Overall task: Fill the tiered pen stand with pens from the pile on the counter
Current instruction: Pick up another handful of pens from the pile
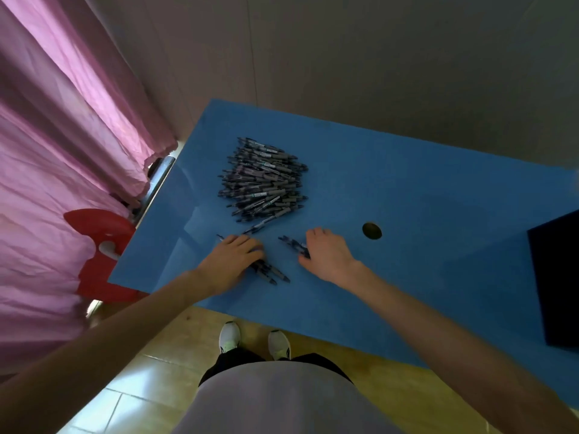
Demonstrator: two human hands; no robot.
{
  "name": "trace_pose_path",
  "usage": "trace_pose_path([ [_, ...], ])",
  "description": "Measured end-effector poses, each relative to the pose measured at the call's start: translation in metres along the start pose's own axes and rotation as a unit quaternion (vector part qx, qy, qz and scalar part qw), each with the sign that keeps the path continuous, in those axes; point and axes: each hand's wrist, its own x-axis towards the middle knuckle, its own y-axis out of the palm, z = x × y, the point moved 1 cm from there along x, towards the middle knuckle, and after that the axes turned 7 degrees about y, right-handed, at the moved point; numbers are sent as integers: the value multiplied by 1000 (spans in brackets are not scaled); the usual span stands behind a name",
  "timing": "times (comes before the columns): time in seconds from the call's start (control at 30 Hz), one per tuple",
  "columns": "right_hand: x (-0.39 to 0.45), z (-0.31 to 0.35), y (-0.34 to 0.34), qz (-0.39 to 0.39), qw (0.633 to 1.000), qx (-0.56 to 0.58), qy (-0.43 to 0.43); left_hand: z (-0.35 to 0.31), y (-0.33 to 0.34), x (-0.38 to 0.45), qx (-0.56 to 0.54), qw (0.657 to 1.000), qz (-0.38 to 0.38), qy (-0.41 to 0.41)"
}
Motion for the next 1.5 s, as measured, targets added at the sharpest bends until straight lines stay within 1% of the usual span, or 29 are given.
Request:
trace_pose_path([
  [0.03, -1, 1, 2, -1, 1000, -7, -4, -3, 1, -3, -38, 998, -19, -37],
  [0.1, -4, 1, 6, -4, 1000, -24, -8, -12, 3, -9, -102, 983, -70, -134],
  [0.17, -6, 0, 8, -17, 999, -42, -7, -22, 3, -13, -131, 955, -123, -235],
  [0.23, -8, -1, 8, -24, 999, -48, 1, -31, 2, -18, -152, 926, -157, -307],
  [0.27, -10, -1, 8, -25, 998, -48, 7, -34, 2, -21, -163, 912, -160, -342],
  [0.3, -10, -2, 9, -27, 998, -49, 13, -35, 4, -24, -179, 896, -146, -378],
  [0.33, -11, -2, 10, -28, 998, -49, 20, -36, 4, -25, -199, 880, -119, -414],
  [0.4, -11, -3, 9, -27, 998, -53, 28, -36, 3, -25, -207, 868, -68, -447],
  [0.53, -10, -1, 8, -20, 997, -71, 21, -30, -12, -2, -180, 872, -21, -455],
  [0.67, -8, -1, 2, -11, 997, -74, -3, -23, -28, 27, -164, 883, 17, -439],
  [0.73, -7, 1, 0, 4, 997, -68, -25, -22, -32, 35, -173, 880, 31, -441],
  [0.83, -5, 3, -4, 19, 996, -69, -52, -23, -31, 37, -210, 856, 35, -471],
  [1.03, 0, 1, -3, 34, 989, -113, -90, -27, -26, 39, -295, 805, -5, -515],
  [1.13, 0, 0, -3, 38, 989, -106, -94, -31, -25, 40, -323, 786, -15, -527],
  [1.2, -1, -4, -3, 38, 992, -78, -90, -31, -23, 38, -333, 774, -25, -538],
  [1.27, -1, -8, -3, 40, 996, -37, -77, -32, -18, 34, -330, 774, -46, -538],
  [1.33, -3, -13, 0, 43, 997, 32, -46, -37, -11, 29, -336, 776, -63, -530],
  [1.37, -5, -16, 1, 38, 995, 85, -24, -39, -7, 27, -337, 782, -67, -520],
  [1.43, -9, -22, 2, 24, 979, 201, 33, -43, -2, 22, -330, 803, -71, -491],
  [1.5, -13, -27, 6, 7, 943, 318, 99, -43, 1, 17, -347, 804, -85, -474],
])
